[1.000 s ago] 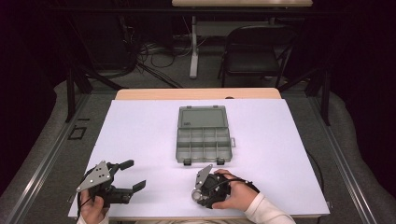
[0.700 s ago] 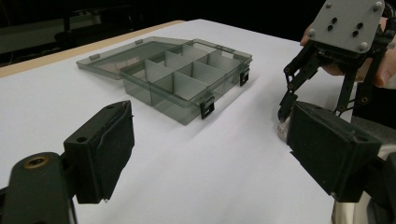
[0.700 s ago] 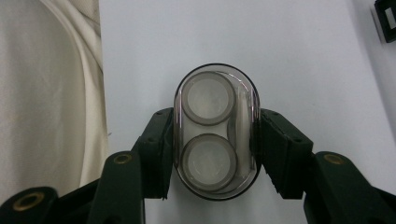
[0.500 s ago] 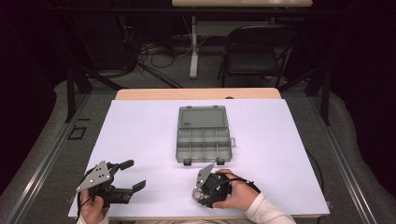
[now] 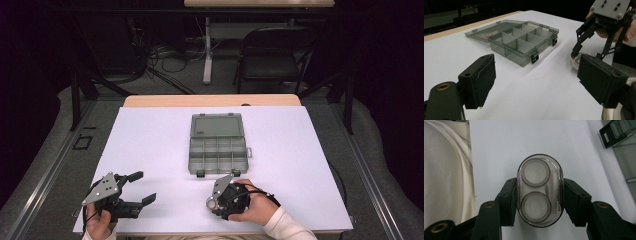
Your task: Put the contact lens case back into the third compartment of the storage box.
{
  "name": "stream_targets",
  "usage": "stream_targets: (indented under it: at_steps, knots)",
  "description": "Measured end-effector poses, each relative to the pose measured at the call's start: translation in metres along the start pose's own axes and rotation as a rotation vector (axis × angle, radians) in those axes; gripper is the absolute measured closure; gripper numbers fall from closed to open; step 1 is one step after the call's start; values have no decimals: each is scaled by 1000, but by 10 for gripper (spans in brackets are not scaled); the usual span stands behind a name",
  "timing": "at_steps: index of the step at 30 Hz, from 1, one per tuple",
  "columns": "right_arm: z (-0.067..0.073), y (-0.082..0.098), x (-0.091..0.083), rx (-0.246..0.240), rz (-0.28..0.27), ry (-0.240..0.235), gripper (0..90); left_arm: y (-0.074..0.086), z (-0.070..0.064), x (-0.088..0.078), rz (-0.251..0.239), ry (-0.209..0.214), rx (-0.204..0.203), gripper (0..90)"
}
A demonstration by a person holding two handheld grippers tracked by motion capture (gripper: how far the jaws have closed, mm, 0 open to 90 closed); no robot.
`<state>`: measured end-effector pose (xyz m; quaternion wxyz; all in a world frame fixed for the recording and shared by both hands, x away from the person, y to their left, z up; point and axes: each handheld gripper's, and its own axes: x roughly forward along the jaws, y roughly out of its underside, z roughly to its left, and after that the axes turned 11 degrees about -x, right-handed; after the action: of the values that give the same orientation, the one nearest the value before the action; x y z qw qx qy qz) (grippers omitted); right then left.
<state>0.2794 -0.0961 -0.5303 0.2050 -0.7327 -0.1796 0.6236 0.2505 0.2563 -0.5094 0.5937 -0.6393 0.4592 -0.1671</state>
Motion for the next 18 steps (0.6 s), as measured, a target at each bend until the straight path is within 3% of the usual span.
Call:
stream_targets:
  at_steps: [4,5,6,7,15,18]
  knots:
    - [-1,0,-2,-10,-12,20,486,0,0,0,1,0,1,157]
    - [-1,0,-2,-12,-14,26,486,0,1,0,1,16,0,157]
    - [-1,1,-2,-13,-14,33,486,0,0,0,-1,-2,0,157]
    - [-1,1,-2,-10,-16,39,486,0,0,0,2,13,0,157]
    - [-2,3,-6,7,-51,80,486,0,0,0,2,12,1,157]
    - [-3,5,-6,22,-61,76,485,0,1,0,2,16,1,157]
